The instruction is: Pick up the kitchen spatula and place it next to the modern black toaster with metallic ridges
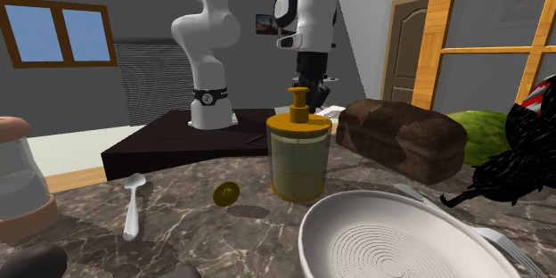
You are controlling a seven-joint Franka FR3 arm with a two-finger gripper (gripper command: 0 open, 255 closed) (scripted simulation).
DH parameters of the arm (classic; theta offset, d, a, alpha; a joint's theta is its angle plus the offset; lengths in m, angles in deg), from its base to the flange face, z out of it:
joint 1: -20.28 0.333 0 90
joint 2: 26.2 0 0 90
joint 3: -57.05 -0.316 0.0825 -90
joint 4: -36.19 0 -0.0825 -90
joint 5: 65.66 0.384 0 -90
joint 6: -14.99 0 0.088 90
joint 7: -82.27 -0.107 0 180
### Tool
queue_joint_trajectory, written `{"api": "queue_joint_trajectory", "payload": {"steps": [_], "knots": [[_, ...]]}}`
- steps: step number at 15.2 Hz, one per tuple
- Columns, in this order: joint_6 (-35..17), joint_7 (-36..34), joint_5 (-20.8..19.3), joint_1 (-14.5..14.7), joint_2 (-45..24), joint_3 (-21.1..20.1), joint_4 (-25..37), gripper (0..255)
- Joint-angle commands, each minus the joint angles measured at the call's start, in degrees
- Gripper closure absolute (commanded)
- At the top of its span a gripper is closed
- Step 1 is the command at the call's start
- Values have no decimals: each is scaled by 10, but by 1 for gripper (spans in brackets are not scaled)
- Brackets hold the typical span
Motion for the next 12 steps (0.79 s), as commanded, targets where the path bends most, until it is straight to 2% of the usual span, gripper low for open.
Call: {"api": "queue_joint_trajectory", "payload": {"steps": [1,6,12], "knots": [[25,6,5,39,16,44,2,255],[81,18,14,95,56,112,12,255],[144,27,15,137,98,173,28,255]]}}
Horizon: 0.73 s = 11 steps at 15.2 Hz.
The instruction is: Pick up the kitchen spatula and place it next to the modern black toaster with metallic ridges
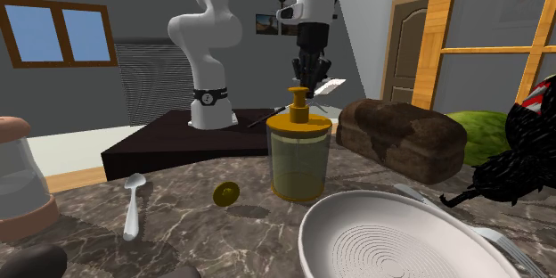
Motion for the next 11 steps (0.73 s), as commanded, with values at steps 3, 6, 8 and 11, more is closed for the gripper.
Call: {"api": "queue_joint_trajectory", "payload": {"steps": [3,6,8,11], "knots": [[43,4,-3,20,26,35,14,255],[71,6,-7,31,42,57,24,255],[90,7,-10,37,51,71,32,255],[117,8,-16,44,64,90,44,255]]}}
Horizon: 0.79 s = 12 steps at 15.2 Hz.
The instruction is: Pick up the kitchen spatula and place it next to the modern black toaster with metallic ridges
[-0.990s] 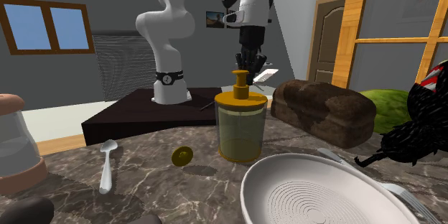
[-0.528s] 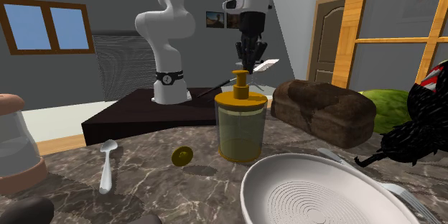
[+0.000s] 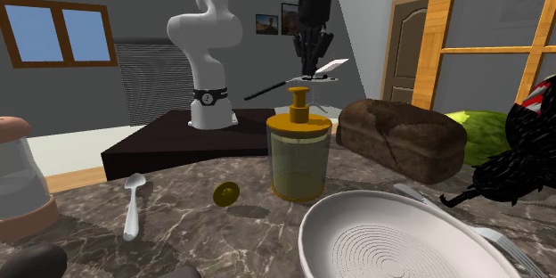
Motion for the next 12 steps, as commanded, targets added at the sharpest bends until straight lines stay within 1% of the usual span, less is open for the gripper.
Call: {"api": "queue_joint_trajectory", "payload": {"steps": [1,12], "knots": [[20,1,-4,6,10,14,8,255],[111,1,-28,17,40,70,64,255]]}}
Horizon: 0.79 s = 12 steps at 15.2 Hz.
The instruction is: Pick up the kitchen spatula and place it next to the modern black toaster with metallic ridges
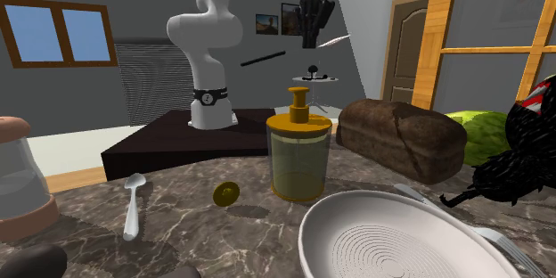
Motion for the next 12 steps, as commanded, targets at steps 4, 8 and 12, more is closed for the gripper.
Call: {"api": "queue_joint_trajectory", "payload": {"steps": [4,8,12], "knots": [[12,23,-21,-18,-9,24,15,255],[-9,66,-52,-58,-44,44,19,255],[-31,103,-87,-101,-87,59,34,255]]}}
